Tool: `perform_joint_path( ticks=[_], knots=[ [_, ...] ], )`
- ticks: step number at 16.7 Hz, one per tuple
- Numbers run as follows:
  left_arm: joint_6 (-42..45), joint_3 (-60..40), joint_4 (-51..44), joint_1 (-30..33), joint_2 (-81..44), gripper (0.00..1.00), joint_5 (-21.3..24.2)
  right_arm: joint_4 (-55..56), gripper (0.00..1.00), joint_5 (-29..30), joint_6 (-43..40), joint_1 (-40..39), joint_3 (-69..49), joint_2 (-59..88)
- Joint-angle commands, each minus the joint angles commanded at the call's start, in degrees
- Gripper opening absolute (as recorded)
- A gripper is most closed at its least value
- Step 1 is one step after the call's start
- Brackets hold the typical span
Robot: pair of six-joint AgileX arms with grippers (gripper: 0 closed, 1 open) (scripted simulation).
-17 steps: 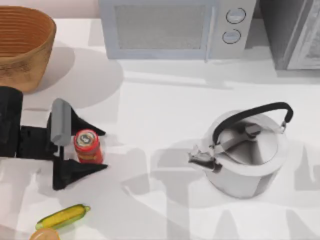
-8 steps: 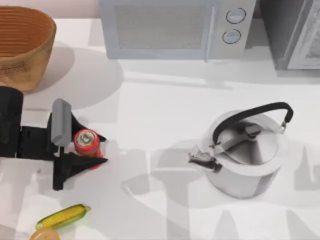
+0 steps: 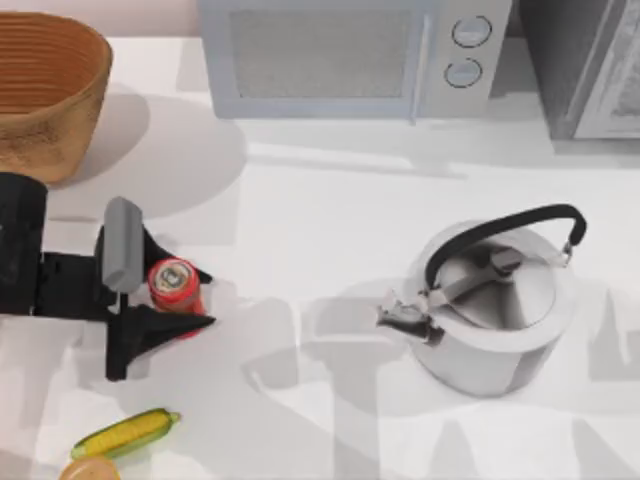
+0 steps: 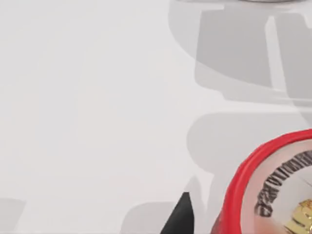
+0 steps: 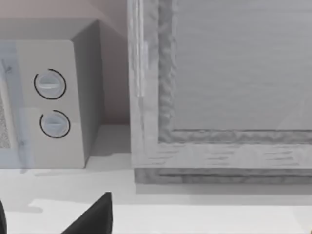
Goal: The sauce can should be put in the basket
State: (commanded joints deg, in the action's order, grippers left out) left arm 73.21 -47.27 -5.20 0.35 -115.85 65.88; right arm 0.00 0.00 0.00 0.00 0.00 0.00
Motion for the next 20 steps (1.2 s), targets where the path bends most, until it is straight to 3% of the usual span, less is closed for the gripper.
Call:
perform_joint_path(
  ticks=[3,7,14,20],
  knots=[
    [-0.2,-1.5,-2.0,0.0,0.8,0.00,0.5,0.0,1.00,0.0,0.0,0.0,0.0,0.0],
    [-1.0,-10.6,-11.8,-1.7,3.9,0.00,1.7,0.0,1.00,0.0,0.0,0.0,0.0,0.0],
    [-6.4,-39.9,-33.3,-11.4,4.7,0.00,1.2,0.0,1.00,0.0,0.0,0.0,0.0,0.0],
    [-15.7,-63.1,-44.4,-22.5,-2.6,0.00,-1.7,0.0,1.00,0.0,0.0,0.0,0.0,0.0]
  ],
)
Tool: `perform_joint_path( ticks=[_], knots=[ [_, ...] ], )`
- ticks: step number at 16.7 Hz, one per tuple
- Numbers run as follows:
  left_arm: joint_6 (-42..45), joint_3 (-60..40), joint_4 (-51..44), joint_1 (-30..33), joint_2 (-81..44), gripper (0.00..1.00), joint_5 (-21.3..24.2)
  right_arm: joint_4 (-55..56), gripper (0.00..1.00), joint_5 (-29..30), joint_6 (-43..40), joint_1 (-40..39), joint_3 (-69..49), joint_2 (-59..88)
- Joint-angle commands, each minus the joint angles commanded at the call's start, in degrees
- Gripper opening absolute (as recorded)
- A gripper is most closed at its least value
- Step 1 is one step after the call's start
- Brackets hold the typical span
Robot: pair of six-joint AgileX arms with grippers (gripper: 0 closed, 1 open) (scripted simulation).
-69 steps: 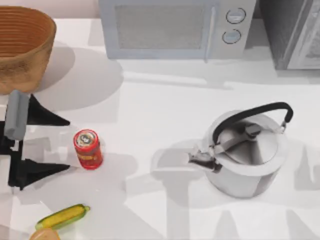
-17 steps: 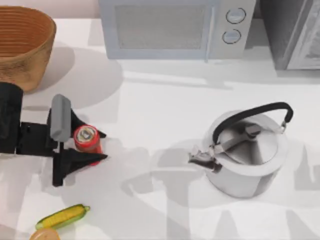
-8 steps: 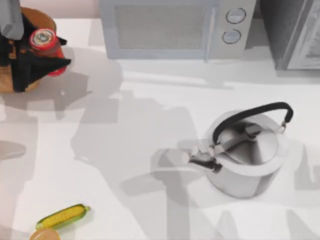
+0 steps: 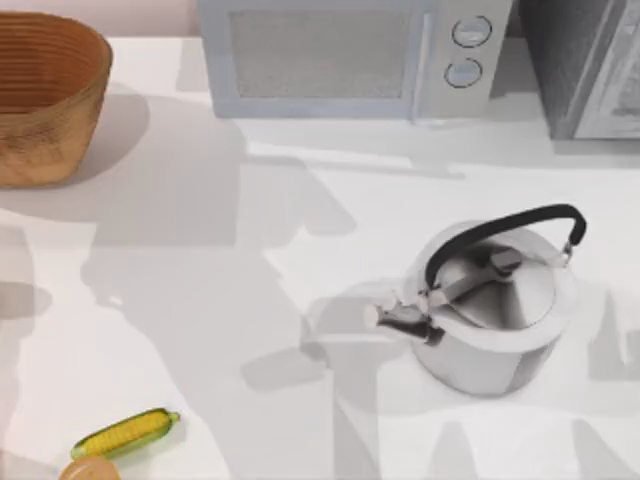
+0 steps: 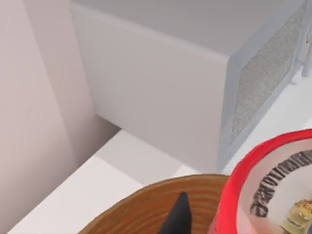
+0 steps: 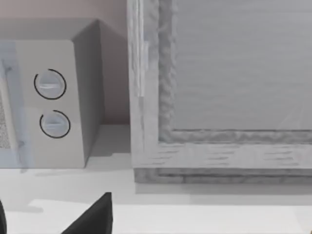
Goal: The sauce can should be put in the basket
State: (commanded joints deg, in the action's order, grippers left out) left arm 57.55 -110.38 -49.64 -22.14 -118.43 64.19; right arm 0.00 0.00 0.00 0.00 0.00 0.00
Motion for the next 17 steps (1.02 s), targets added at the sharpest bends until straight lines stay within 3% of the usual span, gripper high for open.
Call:
perform_joint_path(
  ticks=[4,10,17],
  knots=[
    [-4.2,-7.3,-2.6,-3.8,-3.4,0.00,-1.4,0.0,1.00,0.0,0.0,0.0,0.0,0.0],
    [-4.5,-7.4,-2.3,-3.6,-3.3,0.00,-1.4,0.0,1.00,0.0,0.0,0.0,0.0,0.0],
    [-10.9,-1.5,11.8,0.1,-4.2,0.00,-4.0,0.0,1.00,0.0,0.0,0.0,0.0,0.0]
  ],
)
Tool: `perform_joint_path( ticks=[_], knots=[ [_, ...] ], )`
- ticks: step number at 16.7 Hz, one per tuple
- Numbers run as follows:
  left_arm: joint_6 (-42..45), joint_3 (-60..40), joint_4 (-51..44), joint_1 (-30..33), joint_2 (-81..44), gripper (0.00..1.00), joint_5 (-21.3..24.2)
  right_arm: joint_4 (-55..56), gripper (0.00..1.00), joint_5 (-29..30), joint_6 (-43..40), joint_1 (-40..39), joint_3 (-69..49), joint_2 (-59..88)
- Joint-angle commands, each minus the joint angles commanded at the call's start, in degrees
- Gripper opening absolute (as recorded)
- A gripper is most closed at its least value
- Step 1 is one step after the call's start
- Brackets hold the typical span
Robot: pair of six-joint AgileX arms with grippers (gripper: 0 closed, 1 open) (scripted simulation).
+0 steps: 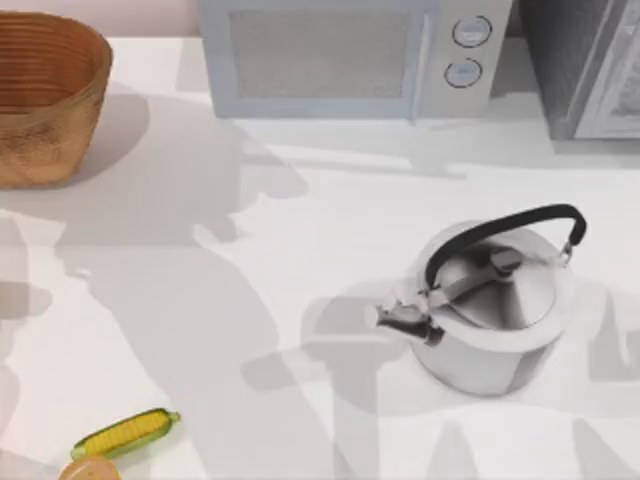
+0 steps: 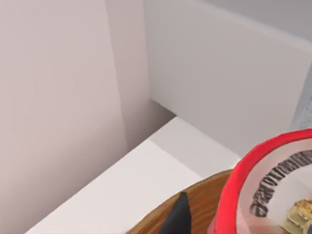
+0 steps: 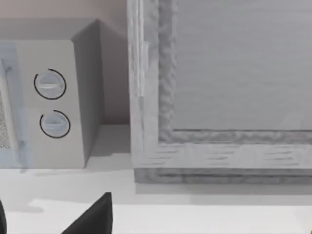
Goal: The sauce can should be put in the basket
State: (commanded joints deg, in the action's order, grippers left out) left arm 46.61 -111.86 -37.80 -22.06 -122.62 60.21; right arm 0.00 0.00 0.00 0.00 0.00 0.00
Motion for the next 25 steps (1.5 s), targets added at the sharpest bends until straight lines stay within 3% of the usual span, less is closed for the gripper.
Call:
perform_joint_path(
  ticks=[6,19,25],
  knots=[
    [-2.7,2.4,3.5,1.7,-0.7,0.00,-1.0,0.0,1.00,0.0,0.0,0.0,0.0,0.0],
    [-2.7,2.4,3.5,1.7,-0.7,0.98,-1.0,0.0,1.00,0.0,0.0,0.0,0.0,0.0],
    [-2.7,2.4,3.5,1.7,-0.7,1.00,-1.0,0.0,1.00,0.0,0.0,0.0,0.0,0.0]
  ],
)
